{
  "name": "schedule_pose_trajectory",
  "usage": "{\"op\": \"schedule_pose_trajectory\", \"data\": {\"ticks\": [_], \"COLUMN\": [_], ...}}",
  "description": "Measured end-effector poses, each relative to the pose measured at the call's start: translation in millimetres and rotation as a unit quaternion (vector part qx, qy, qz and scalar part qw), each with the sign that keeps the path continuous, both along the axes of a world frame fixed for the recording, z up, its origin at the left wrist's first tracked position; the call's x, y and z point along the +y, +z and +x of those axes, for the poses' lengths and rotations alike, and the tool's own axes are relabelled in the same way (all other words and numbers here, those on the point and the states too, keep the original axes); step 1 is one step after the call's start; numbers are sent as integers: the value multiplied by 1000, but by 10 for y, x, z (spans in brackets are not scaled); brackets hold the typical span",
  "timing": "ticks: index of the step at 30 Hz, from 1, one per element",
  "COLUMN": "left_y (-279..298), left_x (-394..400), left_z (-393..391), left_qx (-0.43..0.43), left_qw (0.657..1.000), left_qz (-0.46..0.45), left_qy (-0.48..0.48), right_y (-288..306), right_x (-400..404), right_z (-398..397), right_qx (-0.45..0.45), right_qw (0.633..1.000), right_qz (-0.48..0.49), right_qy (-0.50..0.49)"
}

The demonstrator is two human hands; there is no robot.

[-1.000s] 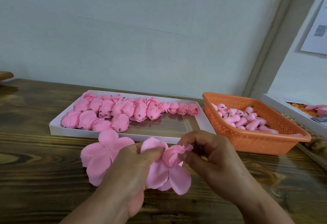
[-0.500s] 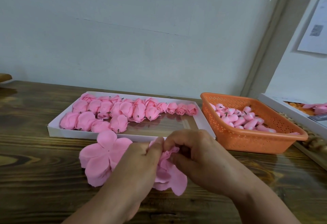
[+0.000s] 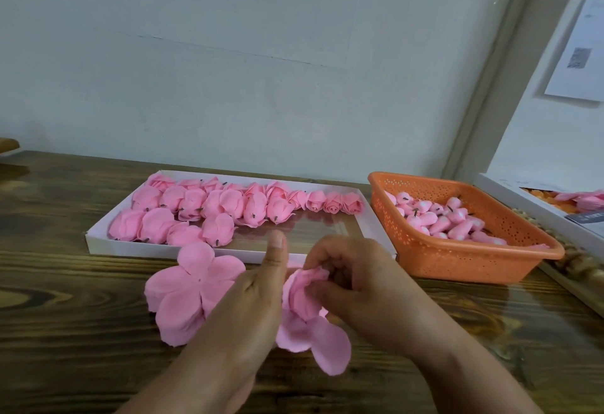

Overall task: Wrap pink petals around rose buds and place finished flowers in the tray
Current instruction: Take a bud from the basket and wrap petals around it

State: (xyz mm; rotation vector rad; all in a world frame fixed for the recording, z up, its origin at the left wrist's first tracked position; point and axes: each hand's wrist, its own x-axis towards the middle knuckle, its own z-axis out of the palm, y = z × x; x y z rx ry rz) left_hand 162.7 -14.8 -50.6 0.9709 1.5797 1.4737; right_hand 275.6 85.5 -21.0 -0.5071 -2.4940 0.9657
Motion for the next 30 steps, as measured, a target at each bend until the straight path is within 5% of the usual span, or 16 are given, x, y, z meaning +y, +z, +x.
{"op": "schedule_pose_trajectory", "data": {"ticks": [13, 20, 30], "left_y": [-26, -14, -46], "left_x": [-54, -77, -29], "left_z": [-68, -51, -100], "left_qx": [-145, -129, -95], "left_qw": [989, 991, 995], "left_qz": [21, 5, -8], "left_qy": [-15, -38, -18], "right_y": [10, 11, -17], "right_x": [80, 151, 98], "right_z": [49, 71, 32], "right_qx": [37, -10, 33], "right_qw": [996, 991, 986], "right_qz": [-74, -128, -161], "right_qy": [18, 44, 10]}}
